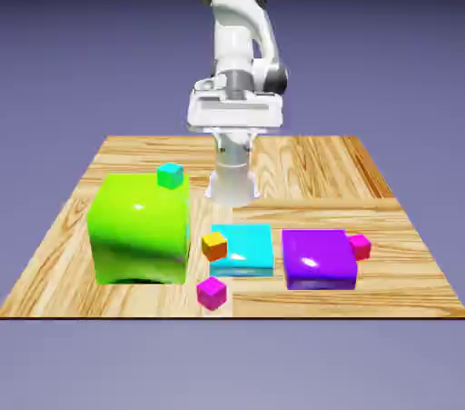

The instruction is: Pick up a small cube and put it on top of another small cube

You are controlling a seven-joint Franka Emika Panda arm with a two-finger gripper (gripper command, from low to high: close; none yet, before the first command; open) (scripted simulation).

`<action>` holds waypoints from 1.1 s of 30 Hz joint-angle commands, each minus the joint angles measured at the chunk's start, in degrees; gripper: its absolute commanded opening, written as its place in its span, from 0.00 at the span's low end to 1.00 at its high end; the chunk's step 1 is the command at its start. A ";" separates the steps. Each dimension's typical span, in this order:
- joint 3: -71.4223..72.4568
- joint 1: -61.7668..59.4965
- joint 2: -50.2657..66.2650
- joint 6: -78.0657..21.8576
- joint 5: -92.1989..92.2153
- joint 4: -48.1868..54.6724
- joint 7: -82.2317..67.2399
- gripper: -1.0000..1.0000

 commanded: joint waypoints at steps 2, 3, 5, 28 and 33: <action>-1.91 1.67 2.97 -1.09 2.67 1.27 -4.99 0.50; -2.86 2.51 4.45 -1.63 4.00 1.90 -7.48 0.50; -4.77 4.18 7.41 -2.72 6.67 3.17 -12.46 0.50; -26.73 23.40 41.49 -15.25 37.34 17.77 -69.77 0.50; -31.50 27.58 48.90 -17.97 44.00 20.94 -82.23 0.50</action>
